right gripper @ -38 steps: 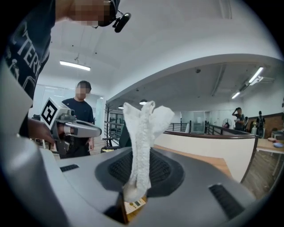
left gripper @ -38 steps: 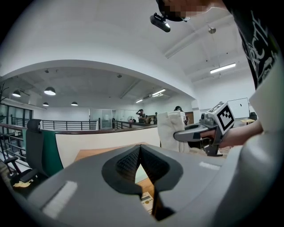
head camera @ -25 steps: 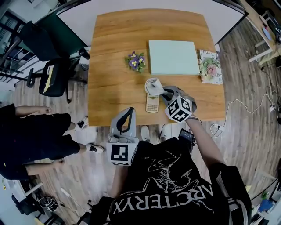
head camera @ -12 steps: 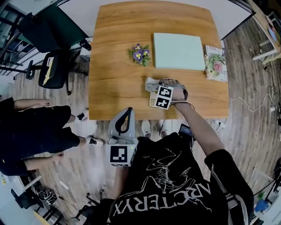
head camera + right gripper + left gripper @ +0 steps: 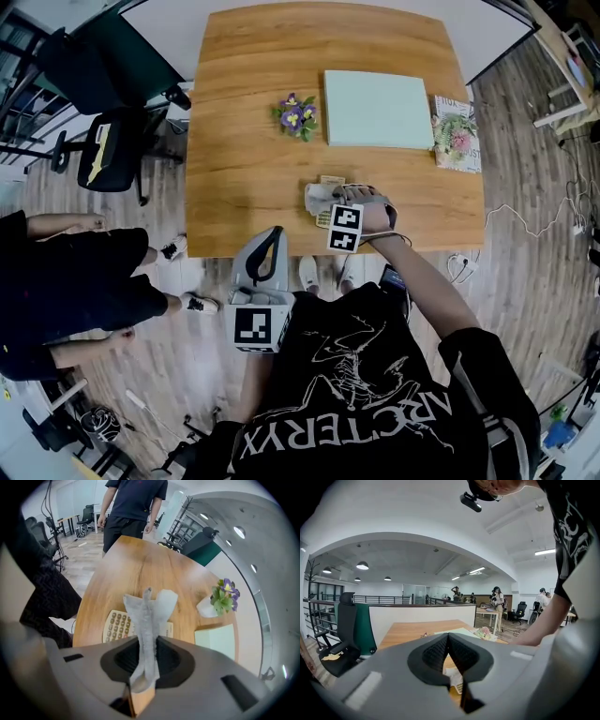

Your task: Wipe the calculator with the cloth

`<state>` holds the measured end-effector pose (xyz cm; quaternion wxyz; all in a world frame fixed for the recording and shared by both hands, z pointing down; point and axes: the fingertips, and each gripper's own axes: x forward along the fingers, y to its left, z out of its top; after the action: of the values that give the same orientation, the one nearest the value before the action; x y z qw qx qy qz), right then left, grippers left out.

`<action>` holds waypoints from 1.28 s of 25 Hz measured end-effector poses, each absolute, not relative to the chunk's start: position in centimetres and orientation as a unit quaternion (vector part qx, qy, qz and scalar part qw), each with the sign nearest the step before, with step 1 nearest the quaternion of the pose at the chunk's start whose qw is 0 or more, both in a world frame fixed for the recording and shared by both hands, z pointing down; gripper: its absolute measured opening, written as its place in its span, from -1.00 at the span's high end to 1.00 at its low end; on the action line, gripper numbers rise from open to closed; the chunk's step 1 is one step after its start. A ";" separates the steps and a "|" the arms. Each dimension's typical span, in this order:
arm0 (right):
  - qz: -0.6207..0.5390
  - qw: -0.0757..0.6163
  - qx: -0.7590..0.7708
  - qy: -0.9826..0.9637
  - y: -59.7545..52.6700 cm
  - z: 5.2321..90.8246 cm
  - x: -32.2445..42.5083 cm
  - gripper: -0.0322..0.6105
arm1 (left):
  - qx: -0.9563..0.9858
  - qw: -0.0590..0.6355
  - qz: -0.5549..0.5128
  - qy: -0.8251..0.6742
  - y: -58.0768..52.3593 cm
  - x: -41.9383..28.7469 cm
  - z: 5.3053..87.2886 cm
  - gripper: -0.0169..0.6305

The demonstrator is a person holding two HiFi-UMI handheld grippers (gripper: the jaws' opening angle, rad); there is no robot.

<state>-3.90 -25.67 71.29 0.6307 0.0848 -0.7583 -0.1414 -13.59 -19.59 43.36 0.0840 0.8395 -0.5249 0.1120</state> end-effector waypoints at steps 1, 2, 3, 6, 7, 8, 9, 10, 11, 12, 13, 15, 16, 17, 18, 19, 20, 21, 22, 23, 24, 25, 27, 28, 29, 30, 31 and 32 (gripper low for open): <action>-0.142 0.630 0.082 -0.759 -25.0 71.3 -4.0 0.64 | 0.841 0.083 0.112 -0.522 -19.6 -13.5 43.4 0.91; -0.142 0.630 0.079 -0.759 -24.4 71.3 -4.1 0.64 | 0.843 0.083 0.112 -0.520 -19.5 -13.4 43.4 0.91; -0.142 0.629 0.076 -0.760 -23.9 71.3 -4.1 0.64 | 0.843 0.083 0.111 -0.519 -19.5 -13.3 43.4 0.91; -0.140 0.628 0.068 -0.763 -22.3 71.1 -4.4 0.64 | 0.843 0.083 0.109 -0.519 -19.5 -13.2 43.3 0.91; -0.140 0.627 0.064 -0.763 -21.7 71.1 -4.5 0.64 | 0.844 0.083 0.108 -0.519 -19.5 -13.2 43.3 0.91; -0.139 0.627 0.061 -0.764 -21.2 71.2 -4.6 0.64 | 0.845 0.083 0.108 -0.518 -19.4 -13.1 43.3 0.91; -0.137 0.626 0.059 -0.765 -20.7 71.3 -4.7 0.64 | 0.845 0.083 0.108 -0.517 -19.3 -13.0 43.4 0.91; -0.135 0.626 0.057 -0.766 -20.3 71.3 -4.8 0.64 | 0.846 0.083 0.108 -0.515 -19.3 -13.0 43.4 0.91; -0.134 0.626 0.056 -0.767 -19.9 71.4 -4.9 0.64 | 0.847 0.083 0.108 -0.513 -19.2 -12.9 43.4 0.91; -0.131 0.625 0.055 -0.767 -19.6 71.4 -4.9 0.64 | 0.849 0.082 0.108 -0.511 -19.2 -12.8 43.4 0.91; -0.129 0.625 0.055 -0.768 -19.3 71.3 -4.9 0.64 | 0.850 0.082 0.107 -0.510 -19.1 -12.8 43.4 0.91; -0.123 0.624 0.055 -0.770 -18.6 71.2 -4.9 0.64 | 0.851 0.081 0.105 -0.509 -18.9 -12.8 43.3 0.91; -0.121 0.624 0.054 -0.770 -18.3 71.2 -4.9 0.64 | 0.851 0.081 0.105 -0.508 -18.8 -12.8 43.3 0.91; -0.120 0.623 0.053 -0.771 -17.9 71.2 -4.9 0.64 | 0.851 0.080 0.104 -0.508 -18.8 -12.9 43.3 0.91; -0.117 0.623 0.052 -0.772 -17.6 71.2 -5.0 0.64 | 0.851 0.081 0.103 -0.509 -18.7 -12.9 43.3 0.91; -0.114 0.622 0.051 -0.773 -17.3 71.2 -5.0 0.64 | 0.851 0.081 0.102 -0.509 -18.7 -12.9 43.3 0.91; -0.110 0.620 0.051 -0.775 -17.1 71.2 -4.9 0.64 | 0.851 0.081 0.103 -0.509 -18.6 -12.9 43.3 0.91; -0.106 0.619 0.051 -0.777 -16.8 71.1 -4.9 0.64 | 0.852 0.081 0.103 -0.508 -18.6 -12.9 43.3 0.91; -0.102 0.618 0.051 -0.778 -16.6 71.1 -4.9 0.64 | 0.852 0.080 0.102 -0.507 -18.5 -12.8 43.3 0.91; -0.099 0.617 0.052 -0.779 -16.3 71.0 -4.8 0.64 | 0.853 0.079 0.101 -0.505 -18.5 -12.8 43.2 0.91; -0.096 0.617 0.052 -0.779 -16.1 71.0 -4.7 0.64 | 0.854 0.078 0.100 -0.504 -18.5 -12.8 43.2 0.91; -0.093 0.617 0.052 -0.780 -15.8 70.9 -4.7 0.64 | 0.855 0.078 0.099 -0.503 -18.5 -12.8 43.2 0.91; -0.085 0.615 0.053 -0.782 -15.4 70.9 -4.6 0.64 | 0.855 0.079 0.097 -0.503 -18.5 -12.8 43.1 0.91; -0.081 0.614 0.053 -0.783 -15.1 70.8 -4.5 0.64 | 0.855 0.079 0.097 -0.503 -18.5 -12.8 43.1 0.91; -0.077 0.613 0.053 -0.784 -14.9 70.8 -4.5 0.64 | 0.856 0.078 0.096 -0.501 -18.4 -12.7 43.1 0.91; -0.073 0.611 0.055 -0.786 -14.7 70.7 -4.4 0.64 | 0.857 0.078 0.096 -0.500 -18.4 -12.6 43.1 0.91; -0.069 0.608 0.058 -0.789 -14.5 70.6 -4.3 0.64 | 0.858 0.078 0.096 -0.498 -18.4 -12.5 43.0 0.91; -0.065 0.603 0.064 -0.792 -14.4 70.4 -4.3 0.64 | 0.859 0.078 0.096 -0.496 -18.4 -12.4 43.0 0.91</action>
<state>-4.32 -14.41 70.39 0.6031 0.0638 -0.7924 -0.0648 -12.40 -18.38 43.03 0.0778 0.8593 -0.4962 0.0963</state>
